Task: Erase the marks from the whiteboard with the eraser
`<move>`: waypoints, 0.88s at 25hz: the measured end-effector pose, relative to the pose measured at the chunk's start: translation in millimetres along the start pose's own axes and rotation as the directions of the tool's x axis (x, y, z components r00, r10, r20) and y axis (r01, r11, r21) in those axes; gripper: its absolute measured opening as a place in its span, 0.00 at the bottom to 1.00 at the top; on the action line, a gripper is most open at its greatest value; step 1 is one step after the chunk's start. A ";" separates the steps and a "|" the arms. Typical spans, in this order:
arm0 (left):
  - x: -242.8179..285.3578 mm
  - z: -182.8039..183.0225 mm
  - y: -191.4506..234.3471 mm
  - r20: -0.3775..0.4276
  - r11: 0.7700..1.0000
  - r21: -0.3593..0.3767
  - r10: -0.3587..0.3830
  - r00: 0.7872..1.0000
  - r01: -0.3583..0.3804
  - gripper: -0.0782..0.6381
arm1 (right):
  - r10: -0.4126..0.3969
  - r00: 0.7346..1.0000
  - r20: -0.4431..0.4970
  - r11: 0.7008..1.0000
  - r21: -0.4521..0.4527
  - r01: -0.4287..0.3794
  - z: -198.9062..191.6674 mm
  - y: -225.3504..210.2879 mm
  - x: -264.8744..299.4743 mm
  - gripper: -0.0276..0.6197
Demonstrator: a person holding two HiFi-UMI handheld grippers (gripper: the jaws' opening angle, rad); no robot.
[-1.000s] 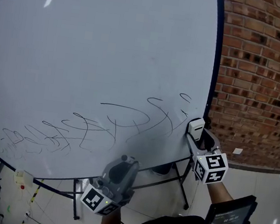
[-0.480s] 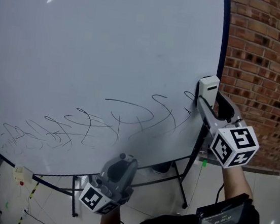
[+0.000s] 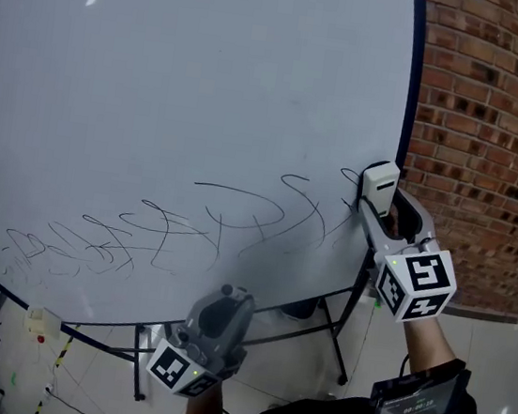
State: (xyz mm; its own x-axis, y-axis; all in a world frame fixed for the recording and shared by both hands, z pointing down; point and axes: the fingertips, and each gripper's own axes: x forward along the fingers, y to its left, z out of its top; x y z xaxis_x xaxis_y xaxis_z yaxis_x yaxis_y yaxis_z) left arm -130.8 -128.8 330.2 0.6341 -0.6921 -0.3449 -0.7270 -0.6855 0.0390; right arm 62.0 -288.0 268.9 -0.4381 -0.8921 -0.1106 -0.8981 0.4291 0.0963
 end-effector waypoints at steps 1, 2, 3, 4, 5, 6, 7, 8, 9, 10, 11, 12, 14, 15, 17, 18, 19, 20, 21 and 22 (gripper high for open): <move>1.0 0.1 -0.7 -0.002 1.000 -0.001 -0.002 1.000 0.002 0.19 | 0.000 1.000 -0.024 1.000 0.021 0.000 -15.5 0.9 -1.3 0.40; 1.8 0.1 -1.2 -0.003 1.000 -0.003 -0.004 1.000 0.004 0.19 | 0.003 0.999 -0.047 0.999 0.042 -0.001 -31.2 2.0 -2.5 0.40; 1.9 -0.8 -1.4 -0.006 1.000 -0.003 -0.006 1.000 0.006 0.19 | 0.006 0.998 -0.069 0.998 0.062 -0.002 -46.8 3.3 -3.5 0.40; 1.2 -2.7 -1.1 -0.011 1.000 -0.002 -0.008 1.000 0.008 0.19 | 0.009 0.996 -0.089 0.997 0.080 -0.002 -62.0 4.5 -4.7 0.40; 0.5 -4.5 -0.9 -0.016 1.000 0.000 -0.010 1.000 0.010 0.19 | 0.012 0.994 -0.109 0.995 0.096 -0.001 -76.5 5.6 -6.1 0.40; 0.1 -5.6 -1.2 -0.019 1.000 0.000 -0.011 1.000 0.011 0.19 | 0.015 0.991 -0.129 0.994 0.110 -0.001 -90.2 6.6 -7.7 0.40; -0.1 -6.3 -1.8 -0.023 1.000 -0.001 -0.012 1.000 0.012 0.19 | 0.018 0.989 -0.150 0.993 0.121 0.000 -103.4 7.6 -9.3 0.40; -0.3 -7.0 -2.4 -0.027 1.000 -0.002 -0.012 1.000 0.012 0.19 | 0.021 0.985 -0.170 0.992 0.130 0.001 -115.6 8.5 -10.9 0.40; -0.5 -7.5 -2.9 -0.030 1.000 -0.002 -0.012 0.999 0.012 0.19 | 0.024 0.982 -0.188 0.990 0.138 0.002 -126.4 9.2 -12.3 0.40; -0.9 -7.9 -3.1 -0.032 1.000 -0.002 -0.012 0.999 0.012 0.19 | 0.026 0.979 -0.203 0.989 0.147 0.004 -135.1 9.7 -13.3 0.40; -1.4 -8.2 -3.3 -0.034 1.000 -0.002 -0.012 0.999 0.012 0.19 | 0.029 0.977 -0.213 0.988 0.156 0.005 -141.0 10.1 -14.1 0.40; -1.9 -8.2 -3.3 -0.035 1.000 -0.001 -0.012 0.999 0.012 0.19 | 0.031 0.975 -0.221 0.986 0.166 0.006 -144.1 10.3 -14.5 0.40; -2.6 -7.3 -3.7 -0.033 1.000 -0.001 -0.013 0.999 0.013 0.19 | 0.038 0.972 -0.233 0.982 0.187 0.006 -142.3 10.0 -14.2 0.40; -2.8 -6.6 -4.2 -0.030 1.000 -0.001 -0.013 0.999 0.013 0.19 | 0.042 0.972 -0.233 0.981 0.196 0.004 -137.3 9.6 -13.5 0.40; -3.2 -4.8 -4.6 -0.022 1.000 0.001 -0.014 1.000 0.014 0.19 | 0.046 0.978 -0.202 0.979 0.203 -0.004 -116.1 8.0 -10.7 0.40; -3.4 -4.1 -4.4 -0.020 1.000 0.002 -0.014 1.000 0.014 0.19 | 0.046 0.983 -0.178 0.980 0.200 -0.010 -101.3 7.0 -8.6 0.40; -3.7 -3.3 -4.2 -0.017 1.000 0.004 -0.013 1.000 0.013 0.19 | 0.048 0.987 -0.156 0.981 0.194 -0.017 -85.5 6.2 -6.3 0.40; -4.3 -2.4 -4.3 -0.014 1.000 0.005 -0.011 1.000 0.011 0.19 | 0.053 0.990 -0.134 0.982 0.188 -0.027 -69.5 5.7 -4.1 0.40; -4.9 -1.4 -4.5 -0.010 1.000 0.005 -0.009 1.000 0.010 0.19 | 0.060 0.992 -0.112 0.983 0.180 -0.039 -53.5 5.5 -2.1 0.40; -5.8 -0.8 -4.3 -0.006 1.000 0.004 -0.007 1.000 0.007 0.19 | 0.067 0.993 -0.092 0.984 0.169 -0.050 -37.9 5.2 -0.2 0.40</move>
State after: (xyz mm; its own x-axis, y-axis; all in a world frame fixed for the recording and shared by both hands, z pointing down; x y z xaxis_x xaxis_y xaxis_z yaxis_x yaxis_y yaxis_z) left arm -131.2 -122.0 332.8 0.6409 -0.6885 -0.3393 -0.7235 -0.6895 0.0326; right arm 58.8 -290.9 306.9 -0.4917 -0.8707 -0.0122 -0.8684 0.4913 -0.0671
